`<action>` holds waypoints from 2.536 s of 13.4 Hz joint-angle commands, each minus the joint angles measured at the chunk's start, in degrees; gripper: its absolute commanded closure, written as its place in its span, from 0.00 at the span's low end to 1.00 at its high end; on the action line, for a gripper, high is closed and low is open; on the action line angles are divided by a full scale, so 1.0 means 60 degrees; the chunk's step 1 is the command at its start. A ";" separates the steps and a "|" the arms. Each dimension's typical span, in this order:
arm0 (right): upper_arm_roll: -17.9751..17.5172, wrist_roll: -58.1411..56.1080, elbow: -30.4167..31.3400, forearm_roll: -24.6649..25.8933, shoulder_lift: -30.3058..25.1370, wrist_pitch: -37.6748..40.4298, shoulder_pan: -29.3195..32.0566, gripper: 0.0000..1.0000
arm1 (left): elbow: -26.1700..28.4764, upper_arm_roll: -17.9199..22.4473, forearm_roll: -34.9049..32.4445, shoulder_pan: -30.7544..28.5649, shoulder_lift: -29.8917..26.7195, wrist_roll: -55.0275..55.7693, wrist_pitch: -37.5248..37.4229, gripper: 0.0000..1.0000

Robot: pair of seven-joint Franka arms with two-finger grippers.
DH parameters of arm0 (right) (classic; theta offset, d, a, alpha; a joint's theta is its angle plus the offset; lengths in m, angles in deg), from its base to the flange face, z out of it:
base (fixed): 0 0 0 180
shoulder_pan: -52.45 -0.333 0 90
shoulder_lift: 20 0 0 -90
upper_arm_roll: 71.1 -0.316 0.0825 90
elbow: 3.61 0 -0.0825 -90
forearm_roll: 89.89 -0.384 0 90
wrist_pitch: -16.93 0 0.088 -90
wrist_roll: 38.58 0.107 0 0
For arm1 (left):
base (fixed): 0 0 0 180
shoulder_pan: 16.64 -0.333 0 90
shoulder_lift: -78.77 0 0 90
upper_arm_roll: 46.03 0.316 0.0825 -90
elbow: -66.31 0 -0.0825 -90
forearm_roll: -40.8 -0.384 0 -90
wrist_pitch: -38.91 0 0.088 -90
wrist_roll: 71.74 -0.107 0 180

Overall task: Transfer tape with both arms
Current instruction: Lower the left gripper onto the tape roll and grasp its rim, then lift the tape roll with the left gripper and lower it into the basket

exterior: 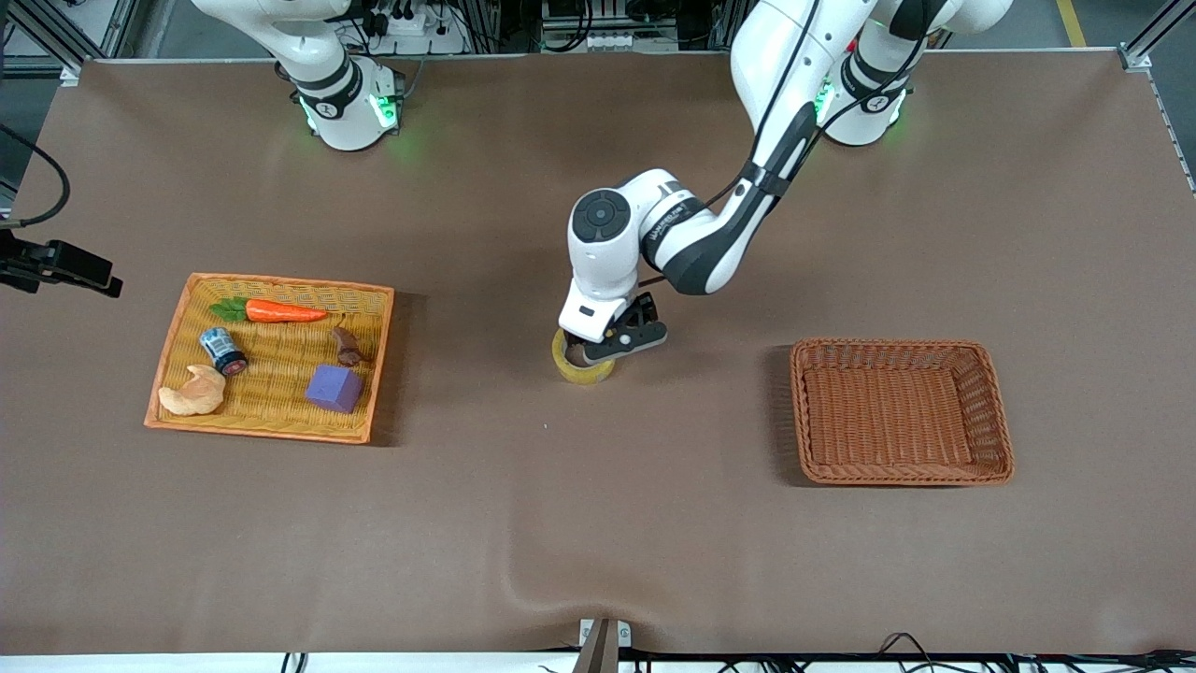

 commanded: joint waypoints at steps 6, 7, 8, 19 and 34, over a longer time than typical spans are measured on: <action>-0.0042 0.0056 0.0113 -0.0009 -0.0287 -0.0394 0.0066 0.00 | -0.0164 0.0137 -0.0458 0.0171 0.0210 0.0255 0.0467 0.00; -0.0028 0.0100 0.0083 -0.0433 -0.0287 -0.0292 0.0096 0.00 | -0.0149 0.0123 -0.0750 0.0171 0.0210 0.0270 0.0556 0.00; -0.0028 -0.0001 0.0097 -0.0582 -0.0301 -0.0248 0.0284 0.00 | -0.0134 0.0108 -0.0868 0.0171 0.0282 0.0270 0.0572 0.00; -0.0056 -0.1716 0.0009 -0.0614 -0.0184 0.0368 0.0814 0.00 | -0.0105 0.0123 -0.1350 0.0493 0.0707 0.1571 0.0938 0.22; -0.0057 -0.1702 -0.0005 -0.0612 -0.0199 0.0353 0.0653 0.00 | -0.0047 0.0035 -0.1647 -0.0792 -0.0930 0.2570 0.0062 1.00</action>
